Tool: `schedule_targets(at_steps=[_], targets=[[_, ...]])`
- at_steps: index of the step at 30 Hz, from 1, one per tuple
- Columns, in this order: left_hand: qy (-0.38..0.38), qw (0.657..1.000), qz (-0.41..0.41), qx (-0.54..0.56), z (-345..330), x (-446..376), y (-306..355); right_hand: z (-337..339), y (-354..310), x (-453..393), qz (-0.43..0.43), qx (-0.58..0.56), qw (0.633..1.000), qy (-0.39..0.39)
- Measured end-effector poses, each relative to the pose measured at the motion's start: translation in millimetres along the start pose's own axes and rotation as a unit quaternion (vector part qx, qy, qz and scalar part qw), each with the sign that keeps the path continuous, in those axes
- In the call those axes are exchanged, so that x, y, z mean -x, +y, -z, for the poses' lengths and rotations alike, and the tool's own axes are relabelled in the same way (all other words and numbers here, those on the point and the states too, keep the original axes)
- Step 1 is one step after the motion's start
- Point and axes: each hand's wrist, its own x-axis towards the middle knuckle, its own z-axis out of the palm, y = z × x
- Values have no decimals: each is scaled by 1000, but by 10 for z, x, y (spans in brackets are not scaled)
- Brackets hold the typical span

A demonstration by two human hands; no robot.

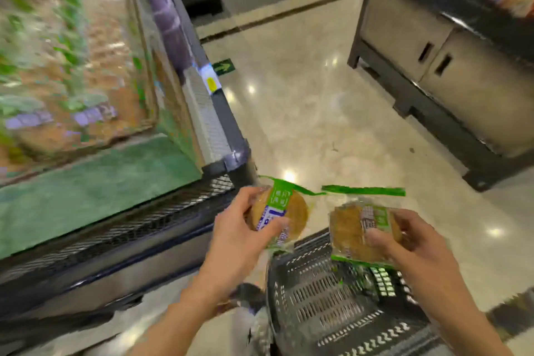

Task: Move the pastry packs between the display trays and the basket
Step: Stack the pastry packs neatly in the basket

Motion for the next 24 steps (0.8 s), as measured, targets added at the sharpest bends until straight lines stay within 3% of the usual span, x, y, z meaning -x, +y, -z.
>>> schedule_targets(at_steps=[7, 14, 18, 21, 24], targets=[[122, 985, -120, -28, 1484, 652, 1524, -476, -1870, 628, 145, -54, 987, -43], [173, 969, -153, -83, 2900, 830, 1691, -1262, -2803, 753, 239, -43, 960, -139], [115, 965, -125, -199, 3597, 379, 1416, -1652, -3040, 539, 285, 37, 948, -134], [37, 907, -121, -401, 3813, -104, 1175, -1917, -3176, 376, 295, 92, 944, -116], [-48, 857, -140, -494, 3735, -516, 906, -2207, -3279, 233, 292, 143, 937, -124]])
